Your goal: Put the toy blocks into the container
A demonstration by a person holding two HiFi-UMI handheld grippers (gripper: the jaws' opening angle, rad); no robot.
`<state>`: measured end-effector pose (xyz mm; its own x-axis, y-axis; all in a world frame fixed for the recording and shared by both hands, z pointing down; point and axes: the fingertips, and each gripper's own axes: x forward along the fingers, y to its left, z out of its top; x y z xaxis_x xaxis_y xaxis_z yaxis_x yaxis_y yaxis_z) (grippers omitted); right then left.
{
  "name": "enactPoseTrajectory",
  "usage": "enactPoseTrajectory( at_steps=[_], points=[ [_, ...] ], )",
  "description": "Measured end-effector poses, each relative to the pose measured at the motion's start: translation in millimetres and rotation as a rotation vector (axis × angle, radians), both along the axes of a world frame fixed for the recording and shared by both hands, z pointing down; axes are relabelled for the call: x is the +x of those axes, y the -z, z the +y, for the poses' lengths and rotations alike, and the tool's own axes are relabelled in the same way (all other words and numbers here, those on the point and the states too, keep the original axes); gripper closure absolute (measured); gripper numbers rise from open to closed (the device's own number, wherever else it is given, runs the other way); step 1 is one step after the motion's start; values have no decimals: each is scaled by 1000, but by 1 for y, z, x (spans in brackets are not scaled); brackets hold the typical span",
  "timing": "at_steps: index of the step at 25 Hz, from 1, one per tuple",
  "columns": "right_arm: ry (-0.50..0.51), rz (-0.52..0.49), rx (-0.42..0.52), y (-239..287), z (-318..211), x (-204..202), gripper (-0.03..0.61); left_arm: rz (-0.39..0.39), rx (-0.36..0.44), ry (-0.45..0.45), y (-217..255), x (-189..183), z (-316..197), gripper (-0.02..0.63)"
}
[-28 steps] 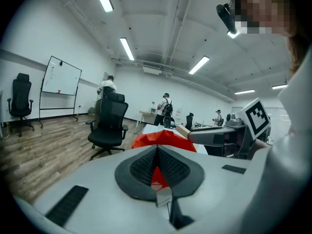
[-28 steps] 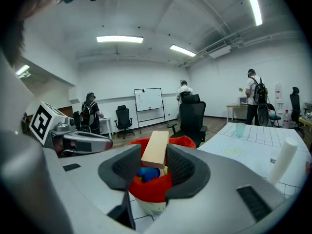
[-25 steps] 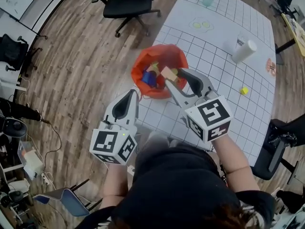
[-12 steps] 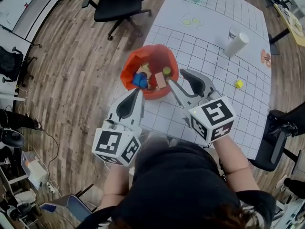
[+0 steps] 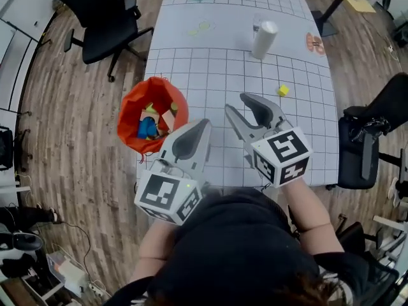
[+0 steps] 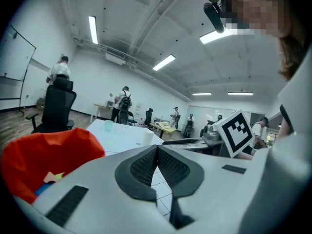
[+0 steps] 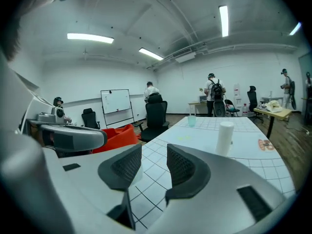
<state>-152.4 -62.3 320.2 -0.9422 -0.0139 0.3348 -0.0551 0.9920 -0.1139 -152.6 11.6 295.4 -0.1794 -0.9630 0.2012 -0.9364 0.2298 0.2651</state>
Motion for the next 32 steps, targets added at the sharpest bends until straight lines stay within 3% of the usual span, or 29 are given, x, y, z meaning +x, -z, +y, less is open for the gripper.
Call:
enactPoseTrajectory(
  at_steps=[6, 14, 23, 32],
  points=[
    [-188, 41, -7, -17, -58, 53, 400, 22, -18, -157, -19, 33, -53, 588],
    [-368, 92, -38, -42, -113, 106, 400, 60, -72, -253, -50, 55, -96, 588],
    [-383, 124, -51, -64, -153, 104, 399, 87, -128, -257, -82, 53, -120, 588],
    [-359, 190, -54, -110, -203, 85, 393, 109, -169, -190, -113, 35, -142, 588]
  ],
)
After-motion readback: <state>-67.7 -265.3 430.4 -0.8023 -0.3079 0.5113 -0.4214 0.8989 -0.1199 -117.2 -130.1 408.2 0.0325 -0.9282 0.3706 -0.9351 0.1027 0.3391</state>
